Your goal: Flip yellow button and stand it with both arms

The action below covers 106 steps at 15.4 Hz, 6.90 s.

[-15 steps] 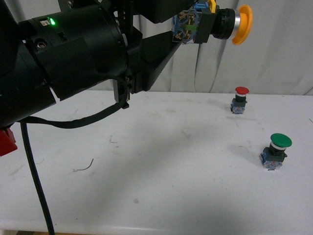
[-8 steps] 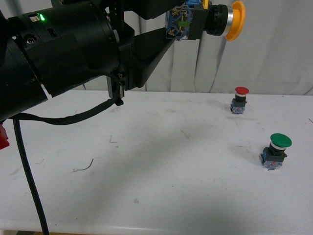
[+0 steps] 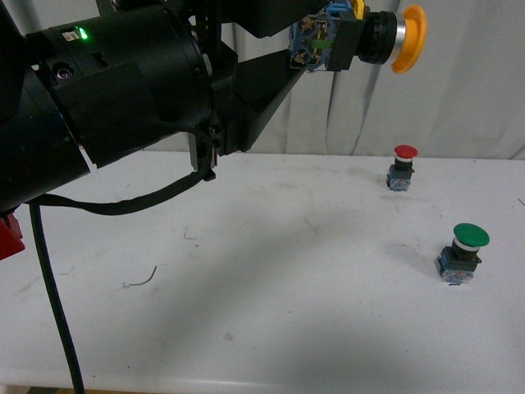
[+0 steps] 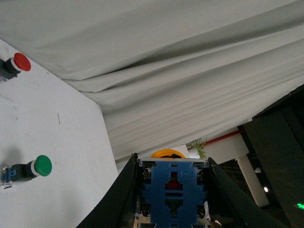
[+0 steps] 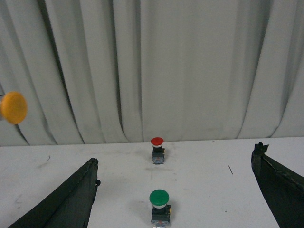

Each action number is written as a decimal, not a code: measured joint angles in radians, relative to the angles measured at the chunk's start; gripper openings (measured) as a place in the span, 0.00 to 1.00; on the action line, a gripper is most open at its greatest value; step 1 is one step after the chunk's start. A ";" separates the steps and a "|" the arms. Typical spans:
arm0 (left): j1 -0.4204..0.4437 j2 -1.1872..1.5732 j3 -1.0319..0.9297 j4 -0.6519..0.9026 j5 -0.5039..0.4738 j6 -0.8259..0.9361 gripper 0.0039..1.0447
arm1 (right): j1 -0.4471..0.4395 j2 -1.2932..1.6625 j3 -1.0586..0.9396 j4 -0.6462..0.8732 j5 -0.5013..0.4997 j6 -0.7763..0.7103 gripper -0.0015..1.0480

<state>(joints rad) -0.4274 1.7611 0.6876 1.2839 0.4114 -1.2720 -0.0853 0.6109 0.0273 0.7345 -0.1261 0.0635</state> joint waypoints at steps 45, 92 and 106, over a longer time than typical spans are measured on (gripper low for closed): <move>0.003 0.002 -0.012 0.004 0.004 0.014 0.31 | 0.365 1.201 0.725 0.552 -0.479 1.256 0.34; 0.427 -1.505 -0.678 -1.026 -0.412 1.255 0.01 | 0.276 1.123 0.742 0.549 -0.453 1.192 0.34; 0.427 -1.752 -0.678 -1.287 -0.412 1.255 0.39 | 0.237 1.133 0.783 0.359 -0.326 0.973 0.34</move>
<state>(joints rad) -0.0006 0.0090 0.0097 -0.0036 -0.0010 -0.0166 0.1520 1.7439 0.8104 1.0935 -0.4519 1.0367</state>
